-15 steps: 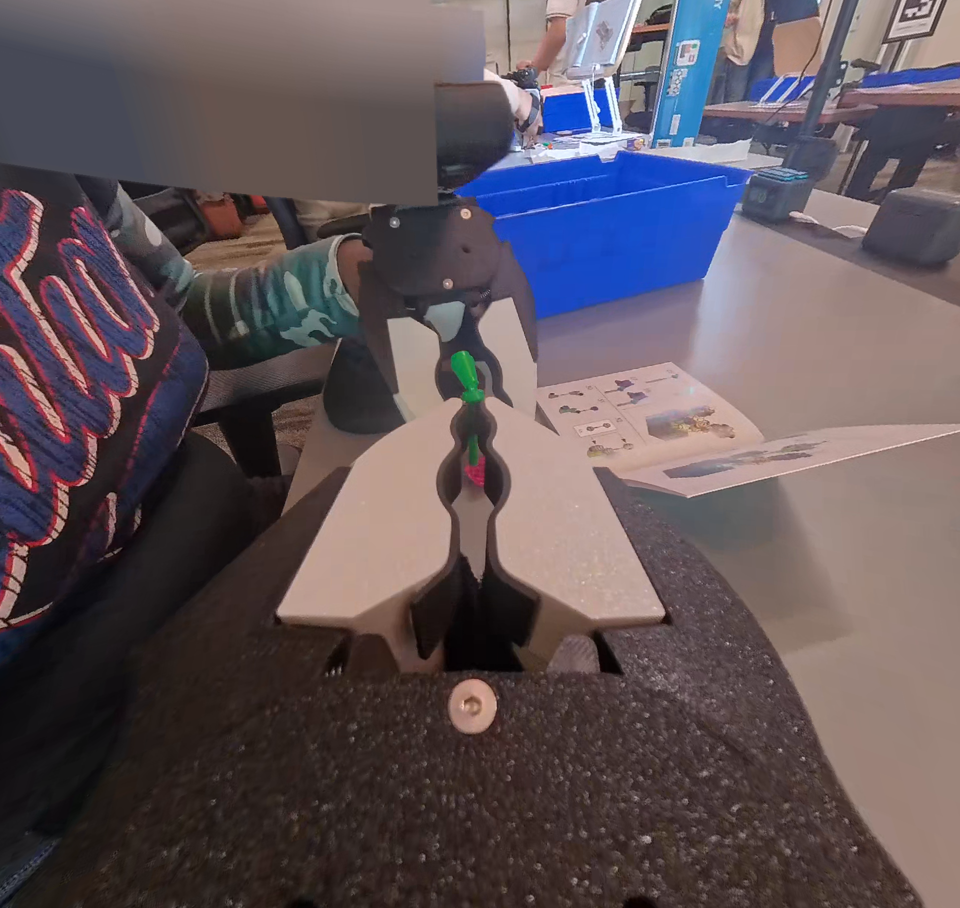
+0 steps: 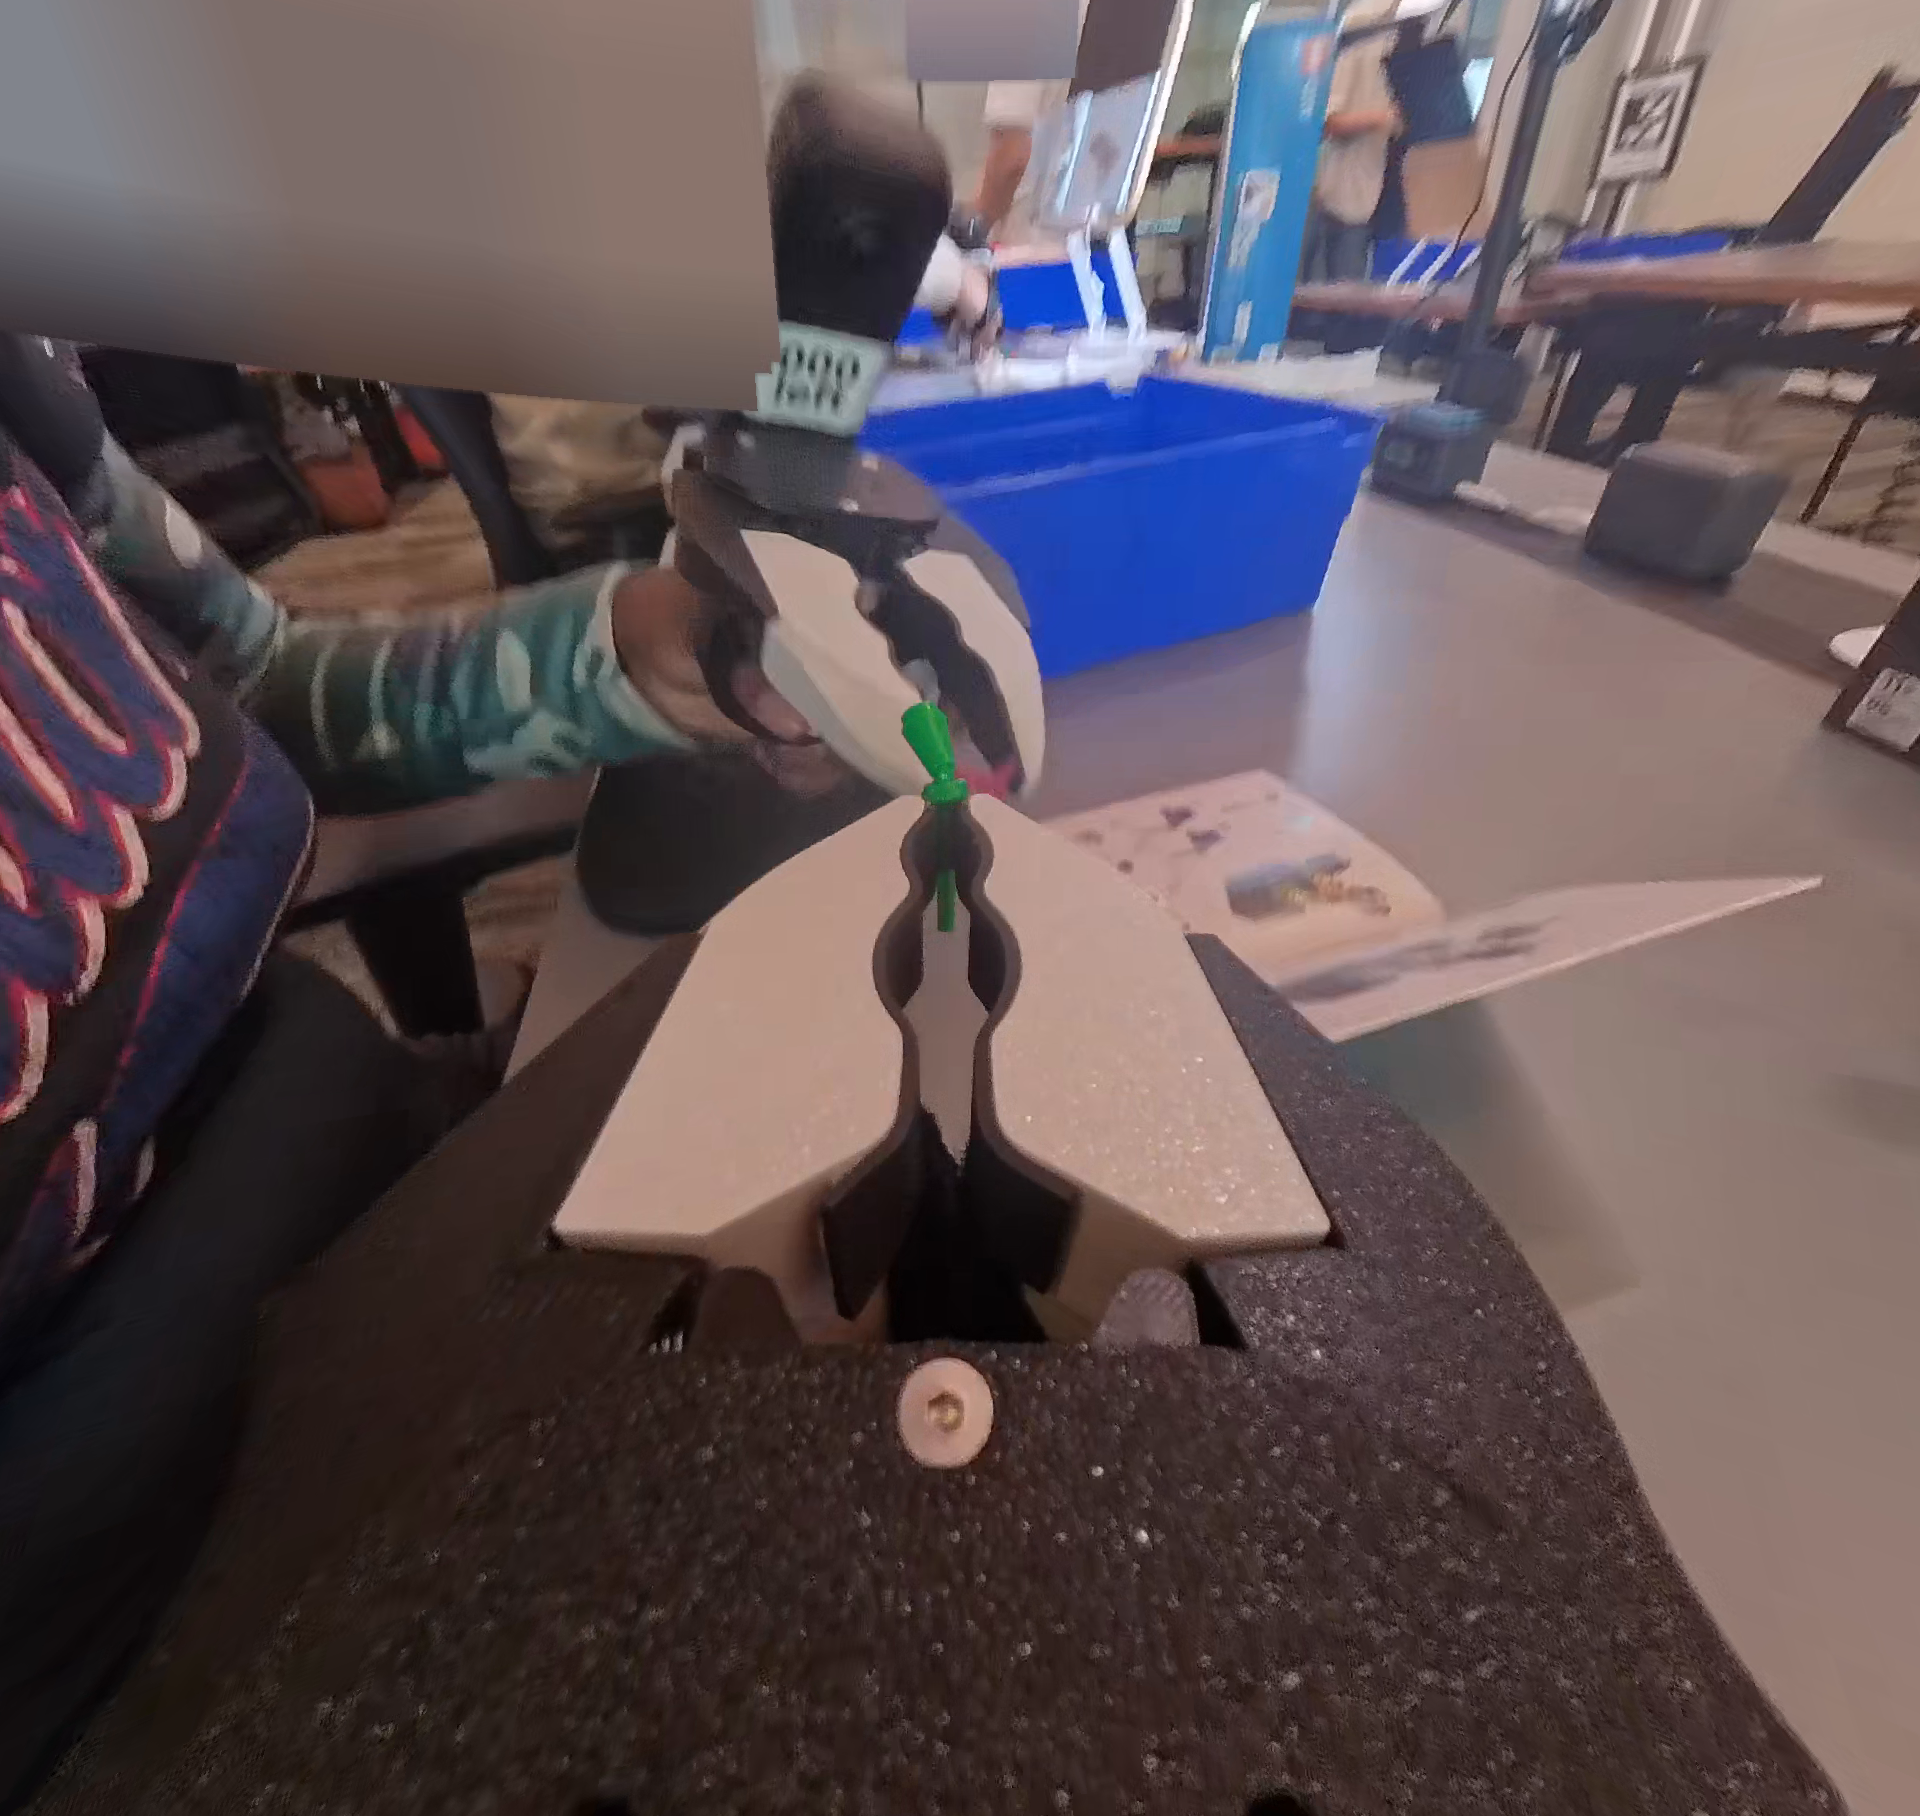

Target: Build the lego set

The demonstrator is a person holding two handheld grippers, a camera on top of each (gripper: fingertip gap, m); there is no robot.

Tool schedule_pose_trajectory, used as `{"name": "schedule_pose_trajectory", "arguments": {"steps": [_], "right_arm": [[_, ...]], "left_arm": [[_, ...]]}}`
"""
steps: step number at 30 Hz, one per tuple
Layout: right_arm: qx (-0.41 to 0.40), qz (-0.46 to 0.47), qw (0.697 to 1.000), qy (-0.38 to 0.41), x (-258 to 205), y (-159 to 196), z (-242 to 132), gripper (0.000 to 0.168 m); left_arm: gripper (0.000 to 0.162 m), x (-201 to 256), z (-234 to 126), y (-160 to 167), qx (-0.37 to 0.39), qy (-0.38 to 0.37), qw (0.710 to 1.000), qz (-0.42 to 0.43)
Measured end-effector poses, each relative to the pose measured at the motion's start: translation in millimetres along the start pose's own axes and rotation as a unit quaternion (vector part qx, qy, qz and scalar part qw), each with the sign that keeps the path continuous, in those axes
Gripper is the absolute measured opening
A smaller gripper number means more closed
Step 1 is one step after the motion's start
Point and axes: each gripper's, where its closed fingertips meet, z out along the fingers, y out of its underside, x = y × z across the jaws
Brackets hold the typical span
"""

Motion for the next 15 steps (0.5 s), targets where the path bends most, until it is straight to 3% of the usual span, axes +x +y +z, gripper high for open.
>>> {"name": "schedule_pose_trajectory", "arguments": {"steps": [1,3,6,10,15], "right_arm": [[0.02,0.005,1.0,-0.001,0,-7,3,0.002],[0.057,0.022,0.998,-0.006,0,-22,9,0.002],[0.073,0.022,0.997,-0.01,2,-31,19,0.002],[0.02,-0.04,0.999,0.019,2,-29,34,0.002],[-0.069,-0.155,0.984,0.058,-5,-35,45,0.002]], "left_arm": [[0.019,9,-9,-23,0.094,0.047,0.994,-0.04],[0.02,19,-33,-57,0.252,0.141,0.95,-0.118],[0.02,21,-61,-72,0.378,0.235,0.876,-0.187],[0.02,19,-68,-70,0.419,0.265,0.84,-0.219],[0.02,22,-70,-69,0.419,0.26,0.848,-0.194]]}}
